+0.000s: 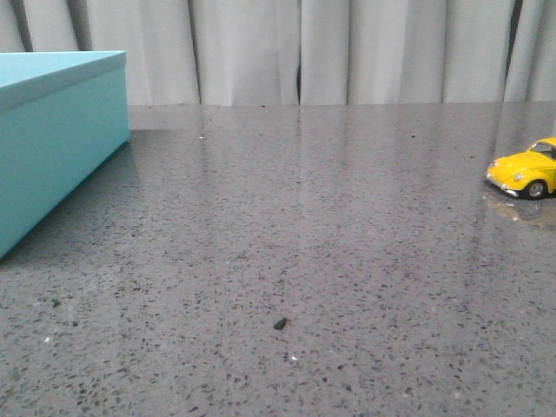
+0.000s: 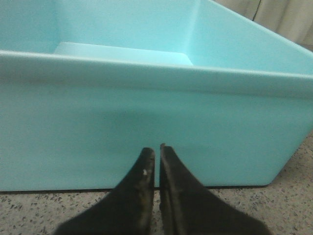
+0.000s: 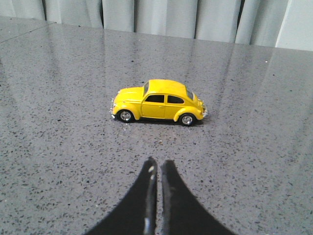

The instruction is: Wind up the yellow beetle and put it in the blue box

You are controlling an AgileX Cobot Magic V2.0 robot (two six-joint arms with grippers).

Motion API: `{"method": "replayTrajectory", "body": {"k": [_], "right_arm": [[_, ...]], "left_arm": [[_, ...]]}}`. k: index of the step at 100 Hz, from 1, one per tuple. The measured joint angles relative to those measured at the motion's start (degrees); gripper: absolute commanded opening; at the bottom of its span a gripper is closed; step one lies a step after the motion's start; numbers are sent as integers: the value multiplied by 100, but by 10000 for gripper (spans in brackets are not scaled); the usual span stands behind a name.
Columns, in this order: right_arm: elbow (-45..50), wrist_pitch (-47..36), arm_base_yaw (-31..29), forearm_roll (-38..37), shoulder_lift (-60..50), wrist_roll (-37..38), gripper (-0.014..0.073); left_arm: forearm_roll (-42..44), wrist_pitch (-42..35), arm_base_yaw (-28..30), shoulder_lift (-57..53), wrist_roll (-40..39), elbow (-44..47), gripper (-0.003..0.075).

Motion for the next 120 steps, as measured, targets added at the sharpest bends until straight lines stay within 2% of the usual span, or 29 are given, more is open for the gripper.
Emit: {"method": "replayTrajectory", "body": {"k": [91,120], "right_arm": [[0,0,0,0,0,-4,-49],[0,-338,0,0,0,-13,-49]], "left_arm": [[0,-23,0,0,0,0,-20],[-4,-366,0,0,0,0,-20]]}}
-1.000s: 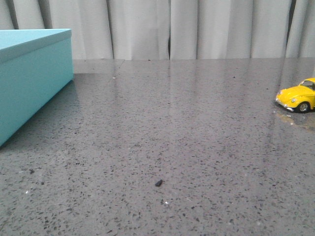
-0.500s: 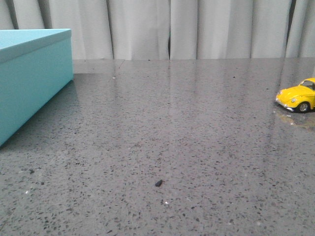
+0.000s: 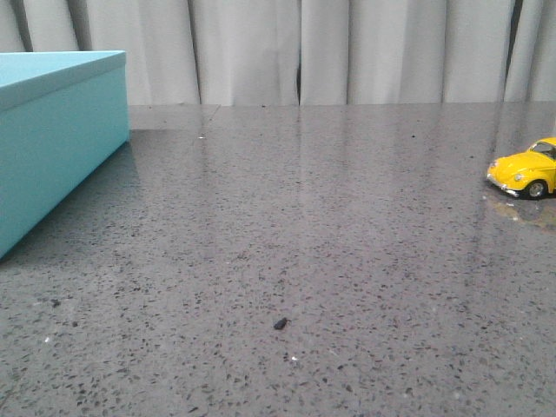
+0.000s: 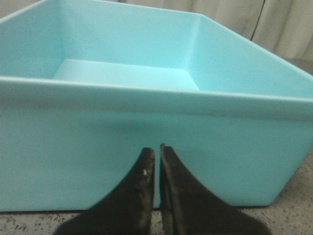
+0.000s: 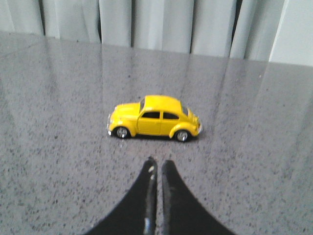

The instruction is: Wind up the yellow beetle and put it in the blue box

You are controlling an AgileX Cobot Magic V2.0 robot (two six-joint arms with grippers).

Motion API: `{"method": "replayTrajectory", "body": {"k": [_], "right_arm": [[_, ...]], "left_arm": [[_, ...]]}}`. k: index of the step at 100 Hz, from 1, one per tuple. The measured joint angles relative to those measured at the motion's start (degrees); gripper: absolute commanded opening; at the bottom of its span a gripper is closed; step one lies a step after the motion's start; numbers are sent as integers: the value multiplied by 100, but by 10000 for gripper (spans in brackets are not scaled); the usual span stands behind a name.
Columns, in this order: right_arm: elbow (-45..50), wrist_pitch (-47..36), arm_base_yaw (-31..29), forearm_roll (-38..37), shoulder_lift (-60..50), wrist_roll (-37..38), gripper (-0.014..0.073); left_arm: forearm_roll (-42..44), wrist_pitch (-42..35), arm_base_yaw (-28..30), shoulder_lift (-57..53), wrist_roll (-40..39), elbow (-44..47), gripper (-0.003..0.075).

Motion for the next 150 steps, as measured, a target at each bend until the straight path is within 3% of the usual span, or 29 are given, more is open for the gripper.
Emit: {"method": "replayTrajectory", "body": {"k": [25,150], "right_arm": [[0,-426,0,0,0,0,-49],[0,-426,0,0,0,0,-49]], "left_arm": [[-13,-237,0,0,0,0,-20],[-13,-276,0,0,0,0,-20]]}}
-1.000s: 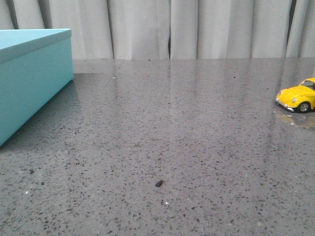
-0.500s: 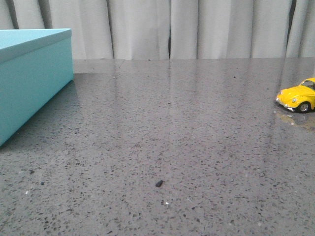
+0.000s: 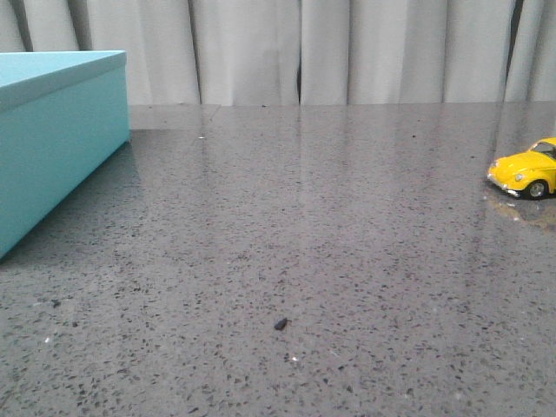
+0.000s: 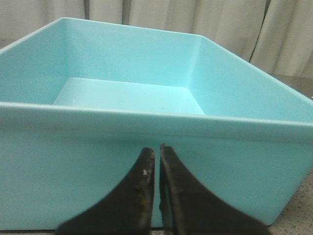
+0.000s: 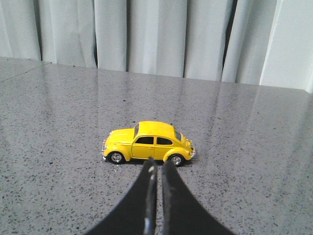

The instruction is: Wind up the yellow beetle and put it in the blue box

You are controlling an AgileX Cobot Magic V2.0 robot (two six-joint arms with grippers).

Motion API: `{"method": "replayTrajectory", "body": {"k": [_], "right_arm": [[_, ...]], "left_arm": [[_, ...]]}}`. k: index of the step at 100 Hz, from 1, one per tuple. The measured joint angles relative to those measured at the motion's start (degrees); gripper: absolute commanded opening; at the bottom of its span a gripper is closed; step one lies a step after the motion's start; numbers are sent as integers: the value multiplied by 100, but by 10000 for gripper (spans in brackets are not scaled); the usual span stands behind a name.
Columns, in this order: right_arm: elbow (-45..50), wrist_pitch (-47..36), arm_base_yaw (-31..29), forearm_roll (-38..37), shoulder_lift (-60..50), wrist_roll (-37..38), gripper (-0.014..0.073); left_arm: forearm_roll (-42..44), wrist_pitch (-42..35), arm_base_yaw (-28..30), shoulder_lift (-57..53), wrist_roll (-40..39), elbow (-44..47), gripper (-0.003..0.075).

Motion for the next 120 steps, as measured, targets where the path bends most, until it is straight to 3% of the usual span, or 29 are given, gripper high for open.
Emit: {"method": "replayTrajectory", "body": {"k": [25,44,80,103,120], "right_arm": [[-15,13,0,104,0,0,-49],[-538,559,0,256,225,0,-48],[-2203,1520,0,433,2135,0,-49],[-2498,1206,0,505,2900,0,-49],[-3141,1626,0,733,3575,0,-49]], "left_arm": [[0,0,0,0,0,0,-20],[0,0,0,0,0,0,-20],[0,-74,0,0,0,0,-20],[0,-109,0,0,0,0,-20],[-110,-138,0,0,0,0,-20]]}}
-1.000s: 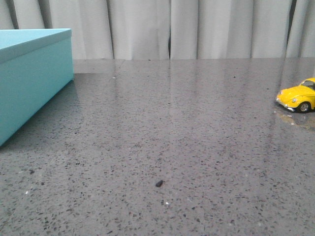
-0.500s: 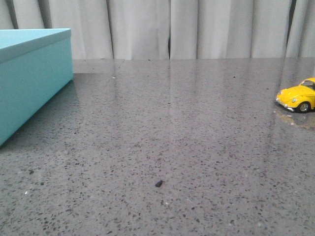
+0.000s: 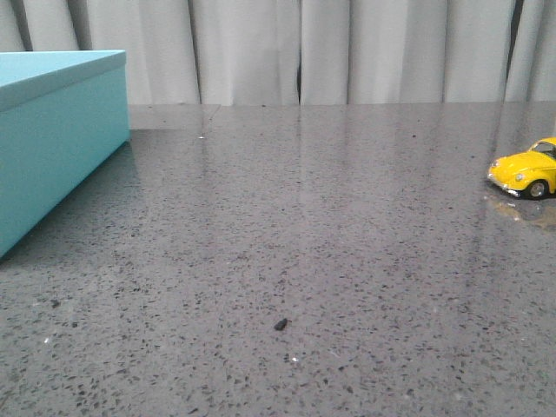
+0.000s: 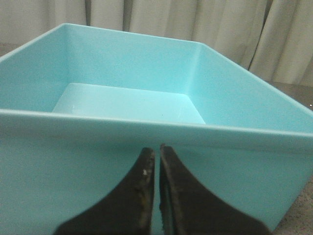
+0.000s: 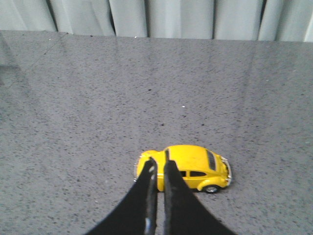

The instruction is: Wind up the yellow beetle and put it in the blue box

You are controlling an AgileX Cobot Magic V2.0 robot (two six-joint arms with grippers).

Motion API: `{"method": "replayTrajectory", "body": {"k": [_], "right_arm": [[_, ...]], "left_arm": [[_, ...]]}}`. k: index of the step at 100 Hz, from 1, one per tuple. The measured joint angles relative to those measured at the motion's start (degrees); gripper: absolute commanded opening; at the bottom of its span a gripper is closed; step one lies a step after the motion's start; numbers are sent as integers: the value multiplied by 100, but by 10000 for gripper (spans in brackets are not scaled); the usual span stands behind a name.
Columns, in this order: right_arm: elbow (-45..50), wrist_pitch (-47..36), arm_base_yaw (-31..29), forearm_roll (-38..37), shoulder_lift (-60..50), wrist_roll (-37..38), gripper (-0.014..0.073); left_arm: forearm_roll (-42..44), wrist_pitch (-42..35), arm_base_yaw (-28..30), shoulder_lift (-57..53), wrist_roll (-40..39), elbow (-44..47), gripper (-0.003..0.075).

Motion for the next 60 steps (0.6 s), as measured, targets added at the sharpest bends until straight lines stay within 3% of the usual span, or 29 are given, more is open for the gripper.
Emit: {"method": "replayTrajectory", "body": {"k": [39,60], "right_arm": [[-2335,1691,0,125,2295,267,-48],[-3126,2530,0,-680,3254,1073,-48]], "left_arm": [[-99,-163,0,0,0,0,-20],[-105,-163,0,0,0,0,-20]]}}
